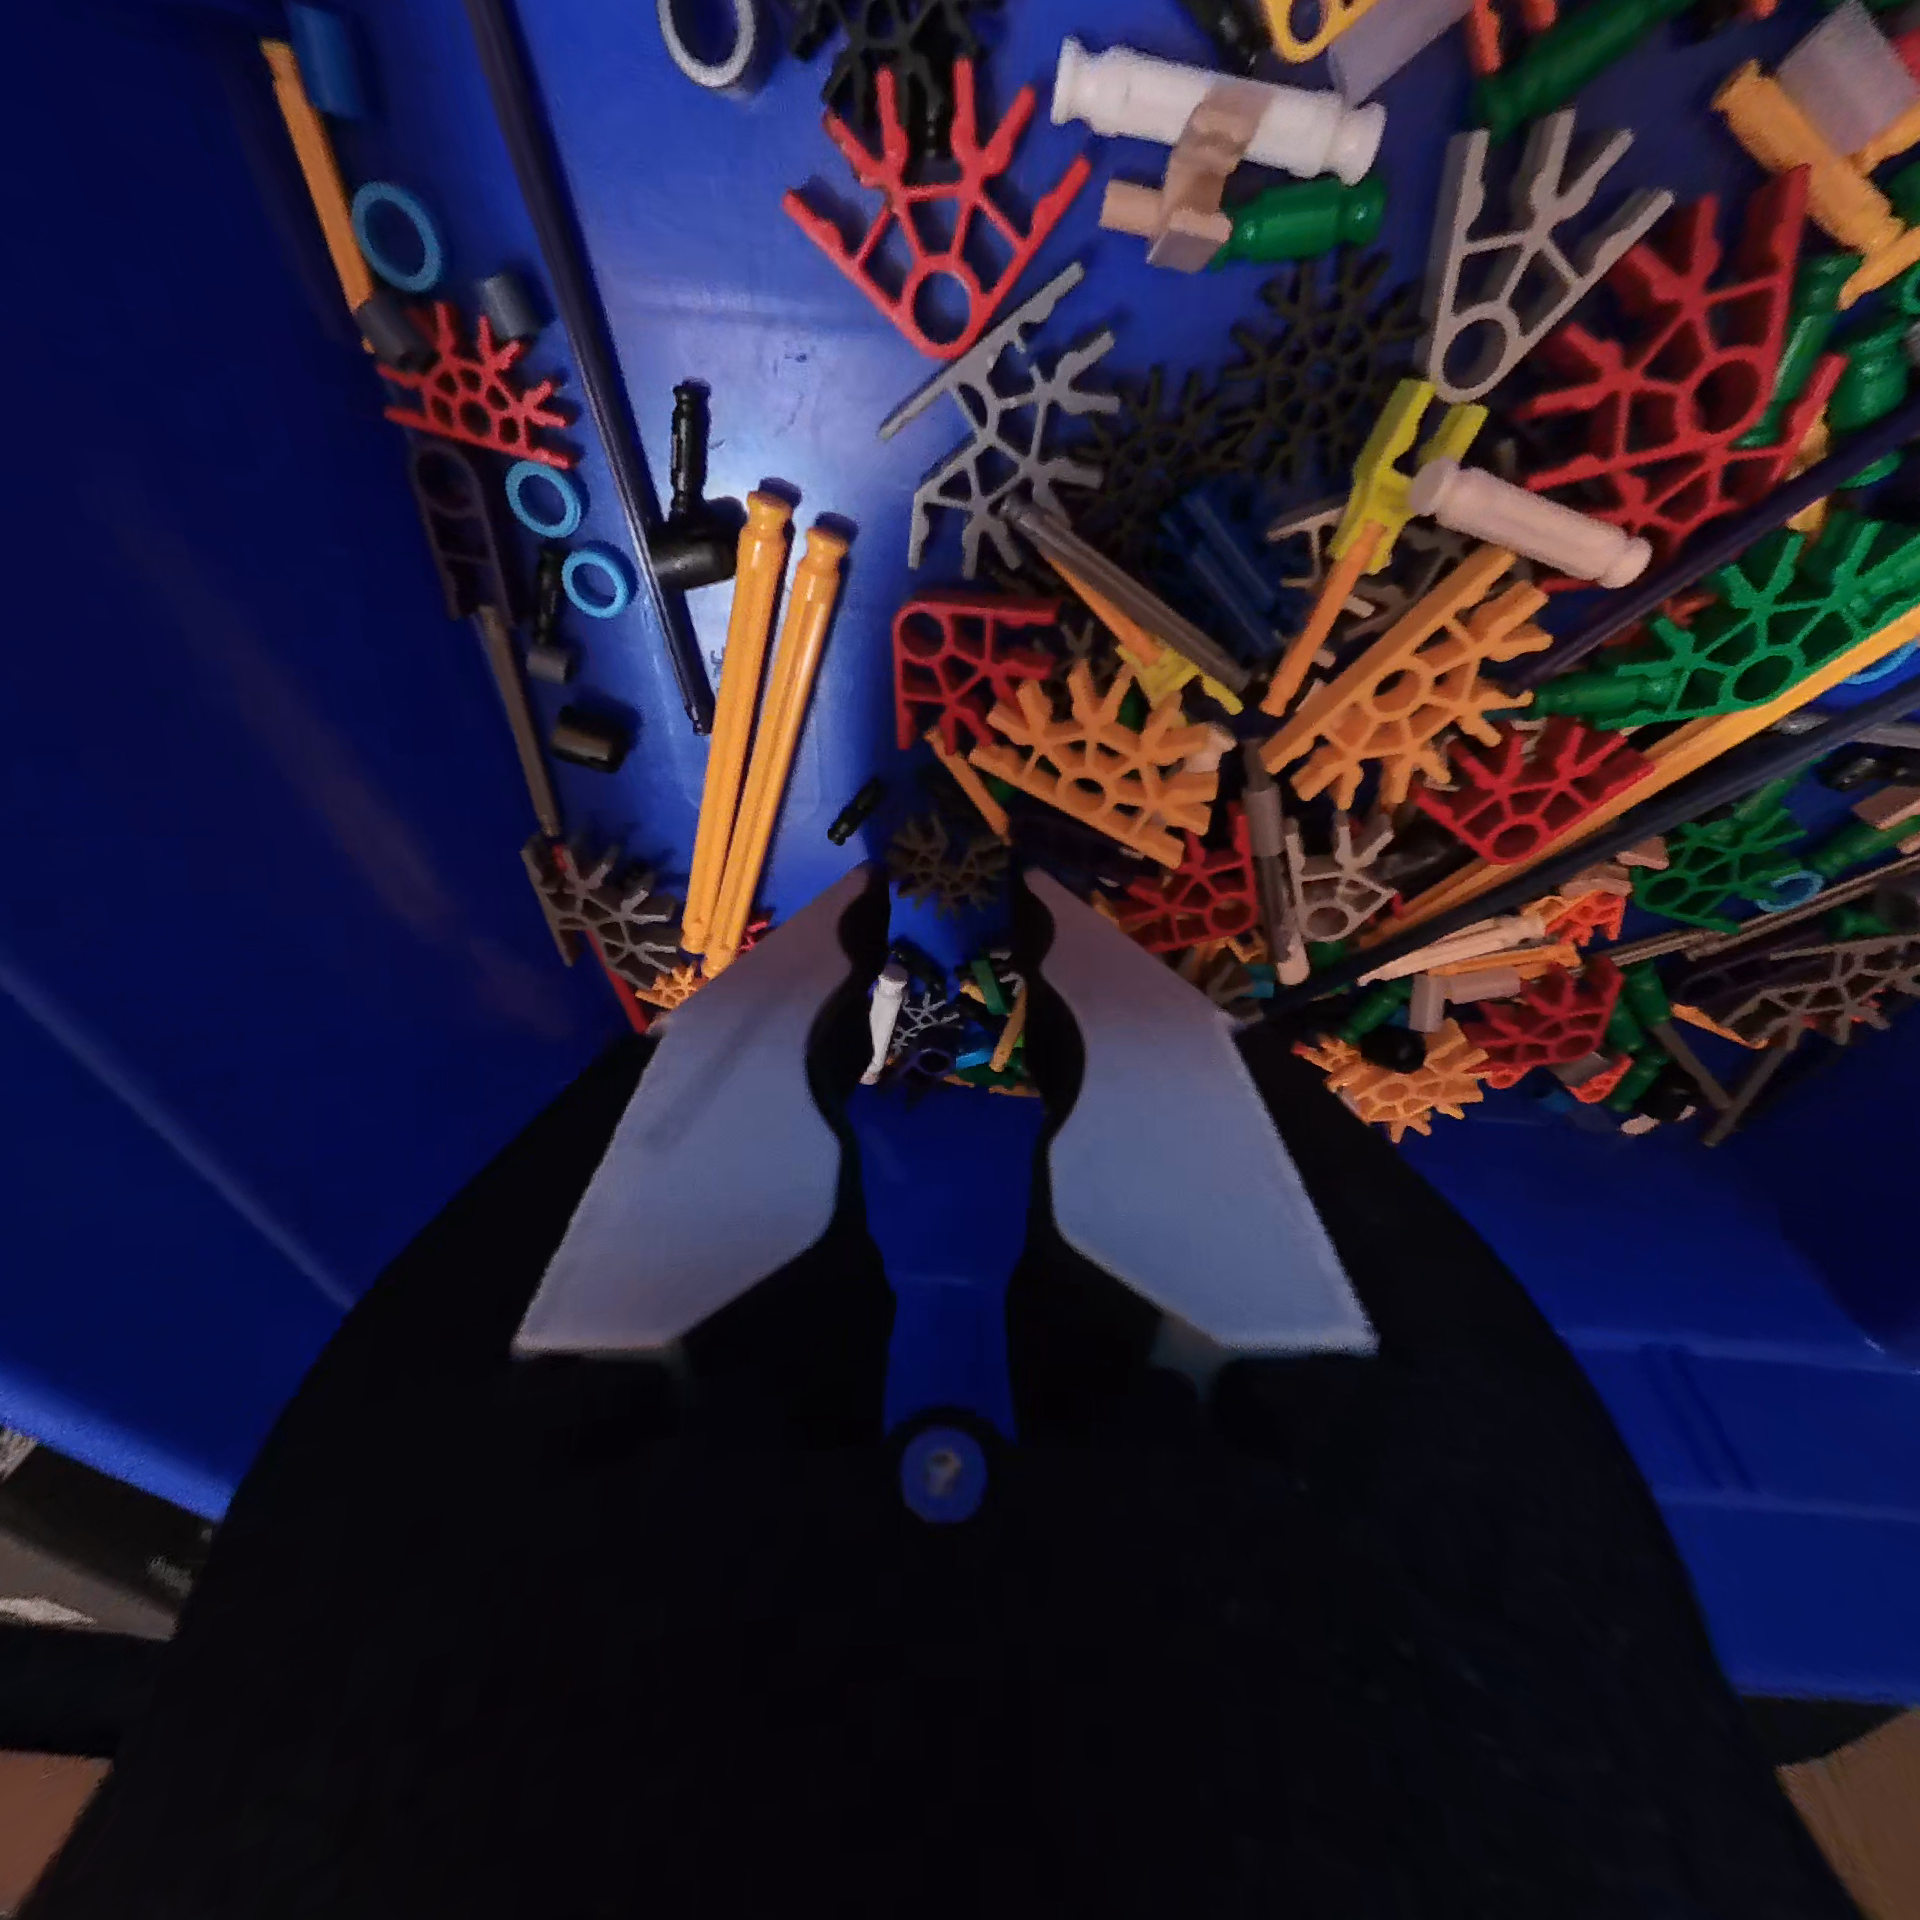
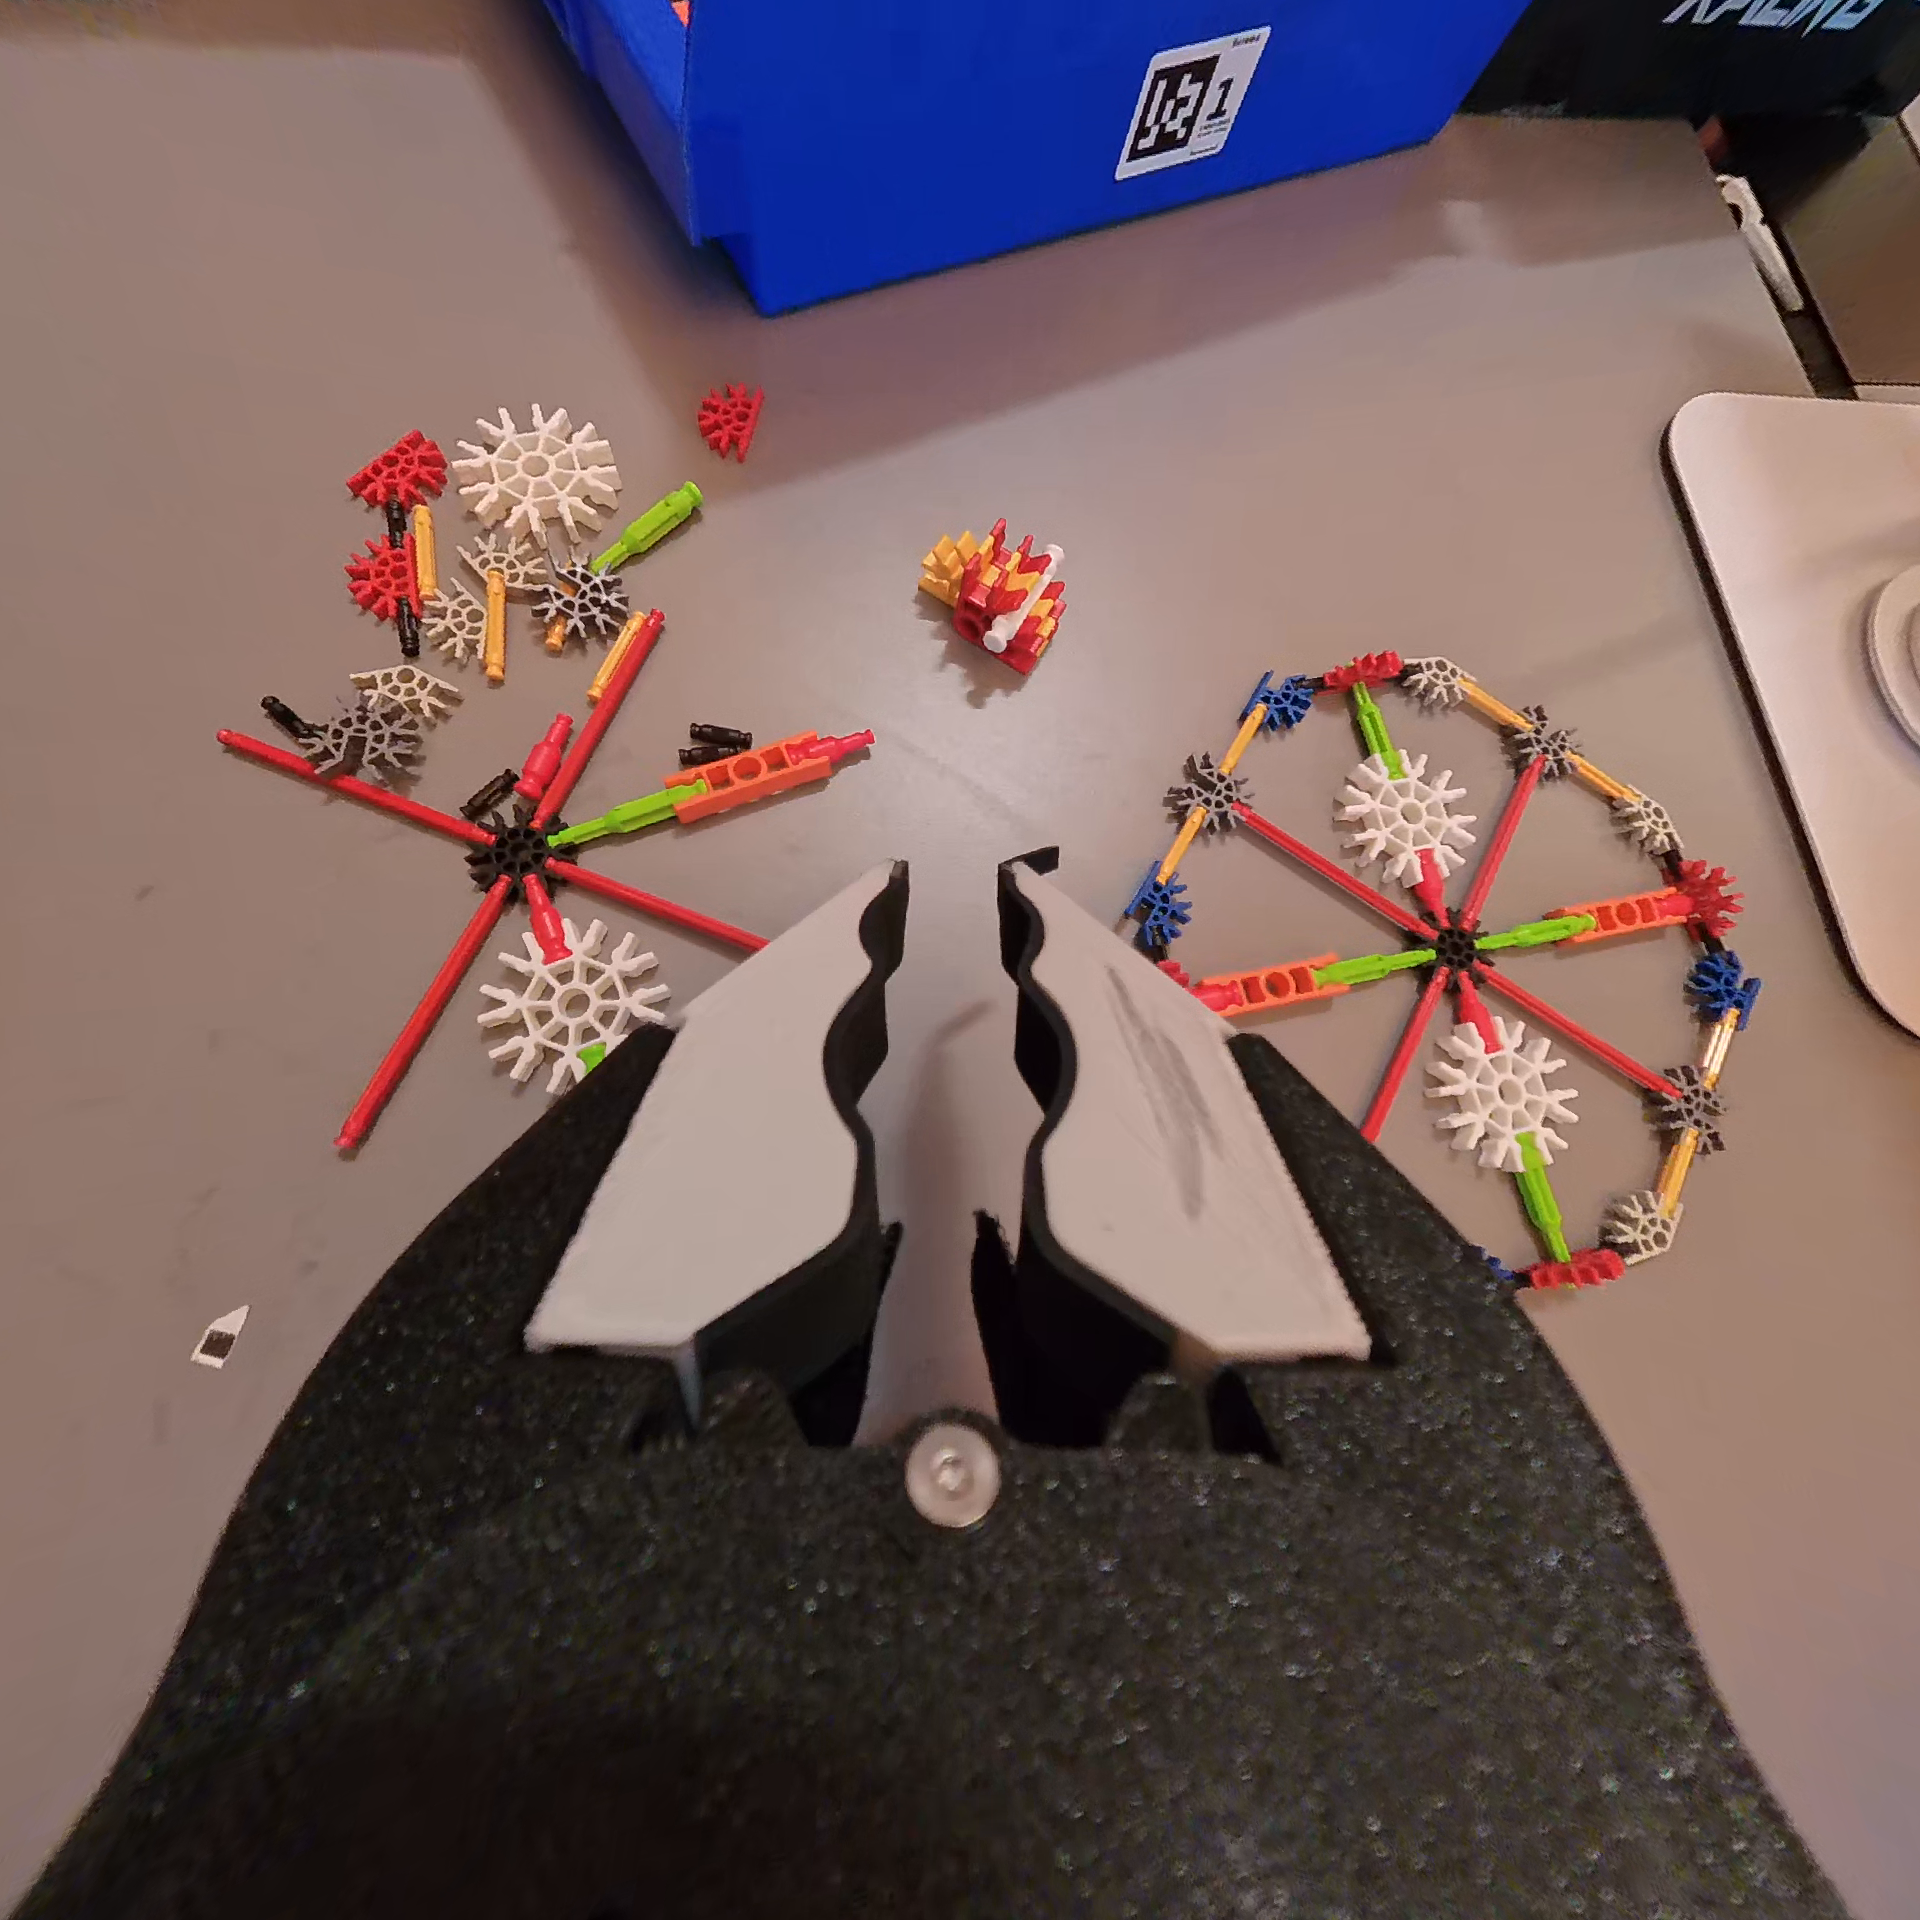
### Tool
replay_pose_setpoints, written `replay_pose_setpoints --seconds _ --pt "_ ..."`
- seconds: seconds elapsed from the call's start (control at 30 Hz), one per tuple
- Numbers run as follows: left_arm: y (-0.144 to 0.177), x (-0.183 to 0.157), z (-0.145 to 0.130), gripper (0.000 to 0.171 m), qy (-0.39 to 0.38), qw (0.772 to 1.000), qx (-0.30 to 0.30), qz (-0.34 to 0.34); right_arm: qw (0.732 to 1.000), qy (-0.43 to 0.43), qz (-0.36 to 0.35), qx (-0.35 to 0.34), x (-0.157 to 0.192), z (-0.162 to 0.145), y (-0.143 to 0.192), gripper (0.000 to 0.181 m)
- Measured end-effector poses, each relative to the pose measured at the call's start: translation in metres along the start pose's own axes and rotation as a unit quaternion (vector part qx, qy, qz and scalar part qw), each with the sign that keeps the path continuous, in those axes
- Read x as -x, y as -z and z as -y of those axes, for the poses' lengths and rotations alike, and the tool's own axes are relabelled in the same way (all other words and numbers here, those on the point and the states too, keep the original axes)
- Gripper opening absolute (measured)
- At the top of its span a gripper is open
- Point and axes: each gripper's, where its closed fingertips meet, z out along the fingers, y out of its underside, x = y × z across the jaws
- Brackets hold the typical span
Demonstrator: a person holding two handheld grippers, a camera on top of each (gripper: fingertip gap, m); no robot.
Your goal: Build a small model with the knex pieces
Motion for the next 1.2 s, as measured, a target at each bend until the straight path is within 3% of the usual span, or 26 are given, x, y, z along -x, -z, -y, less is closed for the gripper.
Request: replay_pose_setpoints --seconds 0.3,0.5,0.67,0.83,1.03,1.2 --pt "0.007 0.000 -0.003 0.022 -0.007 1.000 -0.007 0.017 1.000 0.002 0.001 -0.002 0.001 0.002 0.001 0.017" --pt "0.058 -0.015 0.001 0.021 -0.019 0.997 -0.053 0.058 1.000 0.004 0.002 -0.001 0.002 0.002 0.000 0.017" --pt "0.111 -0.077 0.034 0.022 -0.091 0.985 -0.132 0.067 1.000 0.007 0.002 -0.001 0.004 0.003 0.000 0.017" --pt "0.132 -0.158 0.071 0.022 -0.185 0.966 -0.168 0.060 1.000 0.014 0.002 -0.004 0.006 0.007 0.002 0.017" --pt "0.130 -0.233 0.120 0.021 -0.269 0.942 -0.196 0.050 1.000 0.019 0.005 -0.002 0.009 0.007 0.000 0.017" --pt "0.102 -0.266 0.148 0.022 -0.309 0.933 -0.178 0.047 1.000 0.018 0.006 0.002 0.009 0.005 -0.001 0.017"
